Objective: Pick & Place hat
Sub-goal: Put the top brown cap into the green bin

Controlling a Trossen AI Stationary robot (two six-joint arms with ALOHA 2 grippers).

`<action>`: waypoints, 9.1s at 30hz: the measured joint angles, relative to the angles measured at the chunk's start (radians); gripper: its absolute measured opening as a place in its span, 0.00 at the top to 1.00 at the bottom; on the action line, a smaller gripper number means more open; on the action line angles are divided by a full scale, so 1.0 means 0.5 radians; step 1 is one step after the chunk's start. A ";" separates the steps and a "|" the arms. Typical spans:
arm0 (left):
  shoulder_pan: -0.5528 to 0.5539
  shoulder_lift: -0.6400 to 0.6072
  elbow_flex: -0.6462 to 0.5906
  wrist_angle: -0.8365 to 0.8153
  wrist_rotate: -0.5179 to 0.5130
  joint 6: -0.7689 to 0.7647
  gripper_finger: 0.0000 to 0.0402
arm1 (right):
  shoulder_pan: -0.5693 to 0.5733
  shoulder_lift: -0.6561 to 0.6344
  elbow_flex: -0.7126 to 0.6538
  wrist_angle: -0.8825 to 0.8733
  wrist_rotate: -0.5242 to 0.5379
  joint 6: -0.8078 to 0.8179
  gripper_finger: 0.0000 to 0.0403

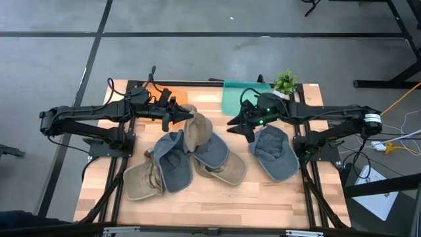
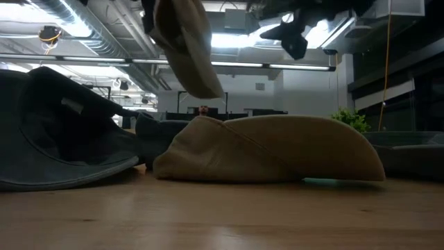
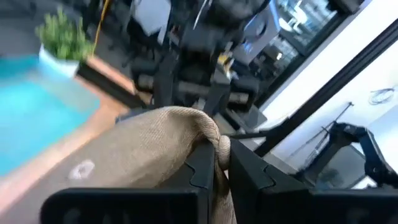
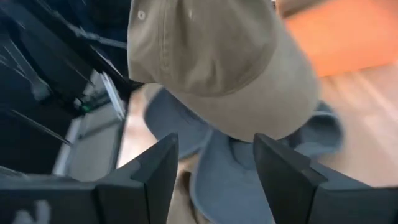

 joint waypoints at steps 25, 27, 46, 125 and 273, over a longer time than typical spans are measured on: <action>0.001 0.079 0.000 0.386 -0.024 -0.042 0.94 | -0.031 0.215 -0.035 1.147 0.008 -0.205 0.49; 0.002 0.135 0.000 0.387 -0.018 -0.332 0.94 | 0.000 0.215 0.026 1.110 0.077 -0.472 0.49; 0.003 0.192 -0.001 0.809 0.004 0.284 0.94 | -0.067 0.215 0.239 0.215 0.213 0.013 0.49; 0.004 -0.241 -0.001 0.287 -0.020 0.036 0.94 | -0.456 -0.035 0.194 0.512 -0.551 0.115 0.96; 0.003 0.177 0.000 0.342 -0.259 -0.375 0.54 | -0.138 0.280 0.954 -1.078 1.202 -0.864 0.97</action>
